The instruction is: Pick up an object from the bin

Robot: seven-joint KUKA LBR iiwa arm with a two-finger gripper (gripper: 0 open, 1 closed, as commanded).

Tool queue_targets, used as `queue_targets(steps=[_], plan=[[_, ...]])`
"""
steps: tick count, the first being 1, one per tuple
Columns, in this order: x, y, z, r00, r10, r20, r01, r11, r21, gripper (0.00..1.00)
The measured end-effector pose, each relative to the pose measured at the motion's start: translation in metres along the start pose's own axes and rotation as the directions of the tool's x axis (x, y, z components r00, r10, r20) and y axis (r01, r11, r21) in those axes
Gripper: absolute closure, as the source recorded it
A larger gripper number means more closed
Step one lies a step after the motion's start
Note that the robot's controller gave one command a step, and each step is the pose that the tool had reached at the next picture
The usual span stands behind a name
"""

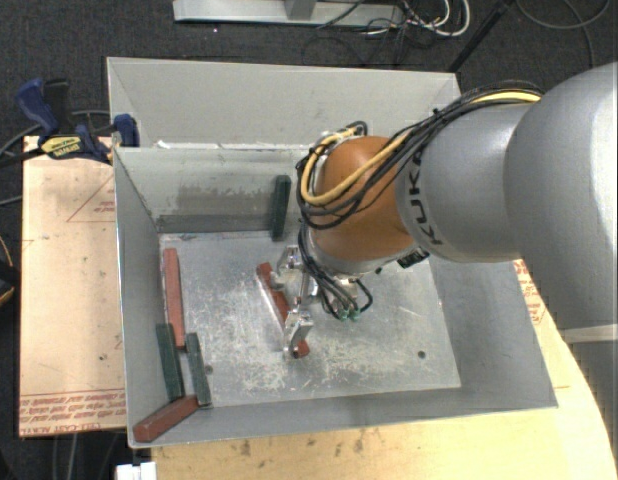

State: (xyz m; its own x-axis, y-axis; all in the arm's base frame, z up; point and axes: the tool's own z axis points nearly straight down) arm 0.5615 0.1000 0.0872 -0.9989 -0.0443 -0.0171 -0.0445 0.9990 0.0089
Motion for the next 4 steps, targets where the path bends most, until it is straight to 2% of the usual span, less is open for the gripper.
queue_targets(steps=[1, 2, 3, 4], plan=[[0.002, 0.002, -0.004, 1.0, 0.0, -0.003, 0.0, 1.0, 0.003, 0.0], [-0.012, 0.017, -0.019, 1.0, -0.011, -0.016, 0.011, 1.0, 0.008, 0.0], [-0.017, 0.007, -0.019, 0.985, -0.173, -0.011, 0.173, 0.985, 0.005, 0.0], [-0.039, 0.002, -0.007, 0.999, -0.028, -0.02, 0.028, 1.0, 0.004, 0.0]])
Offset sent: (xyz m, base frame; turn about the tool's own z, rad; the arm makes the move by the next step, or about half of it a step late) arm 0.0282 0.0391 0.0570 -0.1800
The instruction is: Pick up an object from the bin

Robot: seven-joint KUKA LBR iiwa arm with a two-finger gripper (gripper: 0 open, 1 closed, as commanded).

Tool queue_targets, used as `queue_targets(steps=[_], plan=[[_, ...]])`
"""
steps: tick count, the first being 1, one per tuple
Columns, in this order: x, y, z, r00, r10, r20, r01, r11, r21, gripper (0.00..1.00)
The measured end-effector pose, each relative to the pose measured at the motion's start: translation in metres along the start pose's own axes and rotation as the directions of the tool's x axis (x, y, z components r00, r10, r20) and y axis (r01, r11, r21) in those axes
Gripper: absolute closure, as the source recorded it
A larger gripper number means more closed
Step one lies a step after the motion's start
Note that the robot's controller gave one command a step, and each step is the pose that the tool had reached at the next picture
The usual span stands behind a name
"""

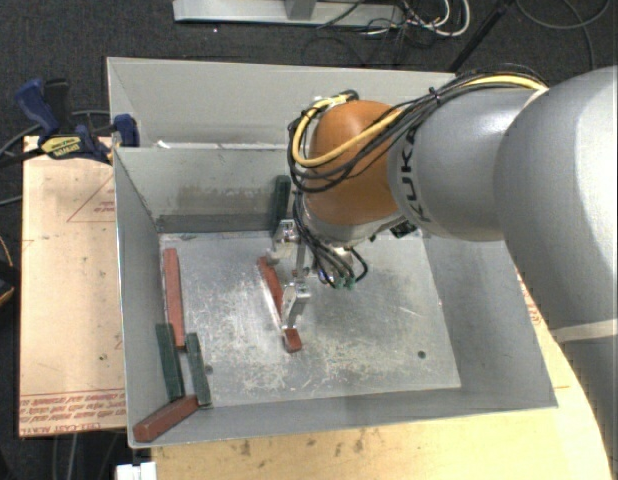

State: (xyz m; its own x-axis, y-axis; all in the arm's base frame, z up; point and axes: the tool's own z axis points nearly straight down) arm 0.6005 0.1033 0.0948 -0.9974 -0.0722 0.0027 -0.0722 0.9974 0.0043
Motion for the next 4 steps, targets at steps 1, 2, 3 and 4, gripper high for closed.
queue_targets(steps=[1, 2, 3, 4], plan=[[-0.033, -0.01, 0.007, 0.975, -0.221, 0.009, 0.221, 0.975, -0.002, 0.0], [-0.044, -0.025, 0.015, 0.983, -0.185, 0.01, 0.185, 0.983, 0.001, 0.0], [-0.035, -0.015, 0.016, 0.994, 0.106, 0.014, -0.106, 0.994, -0.002, 0.0], [-0.033, -0.011, 0.015, 0.988, 0.154, 0.016, -0.154, 0.988, -0.002, 0.0]])
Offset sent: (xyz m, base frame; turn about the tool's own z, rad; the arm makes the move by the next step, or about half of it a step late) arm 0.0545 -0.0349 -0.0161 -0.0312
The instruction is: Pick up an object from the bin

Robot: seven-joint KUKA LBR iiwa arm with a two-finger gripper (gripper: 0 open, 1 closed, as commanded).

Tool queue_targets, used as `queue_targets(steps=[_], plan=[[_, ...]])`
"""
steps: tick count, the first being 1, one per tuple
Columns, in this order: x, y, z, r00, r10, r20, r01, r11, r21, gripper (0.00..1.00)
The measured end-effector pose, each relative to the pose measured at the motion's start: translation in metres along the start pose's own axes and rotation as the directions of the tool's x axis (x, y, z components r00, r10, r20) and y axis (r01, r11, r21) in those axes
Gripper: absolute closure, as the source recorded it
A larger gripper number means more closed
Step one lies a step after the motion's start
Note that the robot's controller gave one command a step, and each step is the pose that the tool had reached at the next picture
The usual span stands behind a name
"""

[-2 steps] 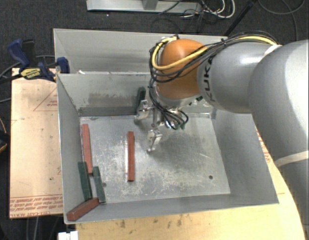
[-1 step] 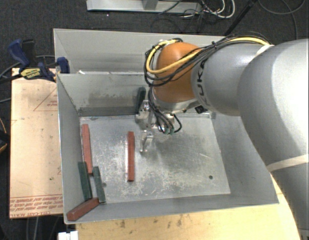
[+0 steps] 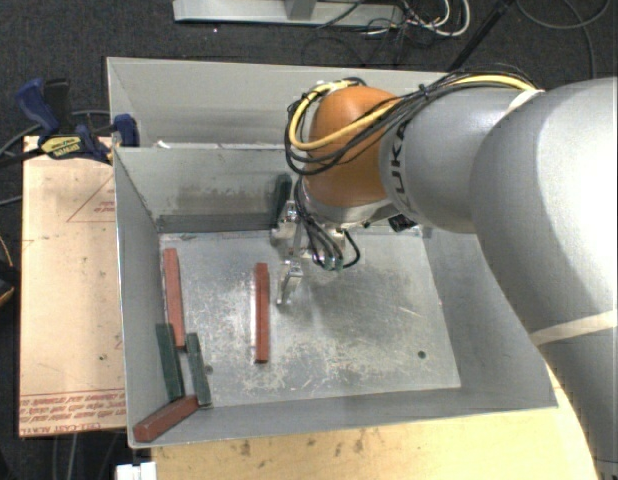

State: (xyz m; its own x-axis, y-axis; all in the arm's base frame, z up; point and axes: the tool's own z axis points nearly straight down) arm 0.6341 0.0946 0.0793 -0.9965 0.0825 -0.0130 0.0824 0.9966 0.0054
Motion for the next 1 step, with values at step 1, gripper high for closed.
queue_targets(steps=[1], plan=[[0.001, 0.0032, -0.0003, 1.0, 0.017, 0.0, -0.017, 1.0, 0.001, 0.0]])
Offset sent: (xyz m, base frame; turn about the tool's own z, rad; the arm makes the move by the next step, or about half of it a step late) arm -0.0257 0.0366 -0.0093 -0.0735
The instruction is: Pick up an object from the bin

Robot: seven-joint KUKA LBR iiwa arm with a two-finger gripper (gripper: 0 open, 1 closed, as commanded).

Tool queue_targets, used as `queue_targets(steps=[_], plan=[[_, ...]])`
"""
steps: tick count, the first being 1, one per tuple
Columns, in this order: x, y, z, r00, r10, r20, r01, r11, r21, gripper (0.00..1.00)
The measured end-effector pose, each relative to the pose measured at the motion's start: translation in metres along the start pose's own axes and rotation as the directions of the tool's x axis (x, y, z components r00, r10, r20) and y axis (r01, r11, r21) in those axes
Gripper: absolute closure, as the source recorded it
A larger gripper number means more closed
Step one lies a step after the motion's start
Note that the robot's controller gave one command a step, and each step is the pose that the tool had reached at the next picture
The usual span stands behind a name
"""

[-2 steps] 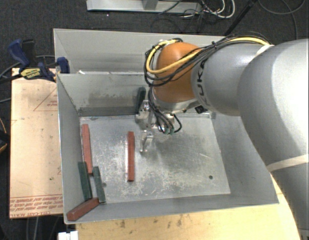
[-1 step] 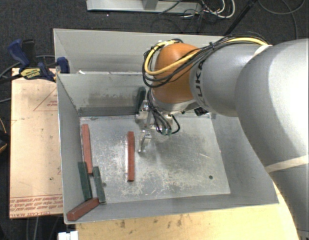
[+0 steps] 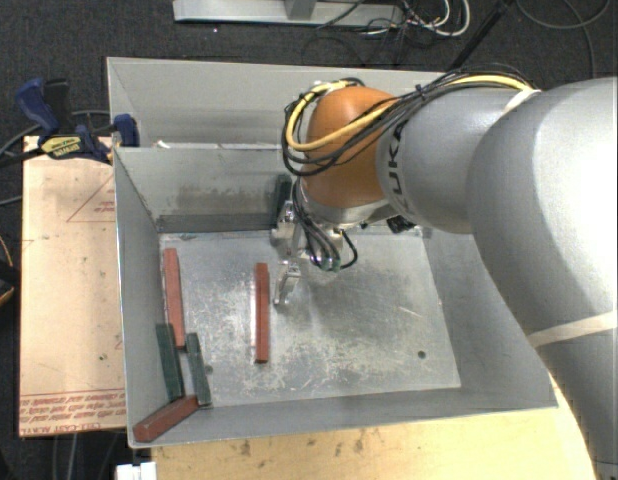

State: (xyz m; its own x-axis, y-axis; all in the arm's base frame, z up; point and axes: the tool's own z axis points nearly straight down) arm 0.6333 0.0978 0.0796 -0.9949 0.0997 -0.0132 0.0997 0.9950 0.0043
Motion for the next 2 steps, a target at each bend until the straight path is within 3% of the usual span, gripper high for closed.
queue_targets(steps=[1, 2], plan=[[0.012, 0.018, 0.0, 0.995, -0.095, 0.008, 0.095, 0.996, 0.003, 0.0], [0.013, 0.035, 0.001, 0.994, -0.114, 0.003, 0.114, 0.994, 0.004, 0.0]])
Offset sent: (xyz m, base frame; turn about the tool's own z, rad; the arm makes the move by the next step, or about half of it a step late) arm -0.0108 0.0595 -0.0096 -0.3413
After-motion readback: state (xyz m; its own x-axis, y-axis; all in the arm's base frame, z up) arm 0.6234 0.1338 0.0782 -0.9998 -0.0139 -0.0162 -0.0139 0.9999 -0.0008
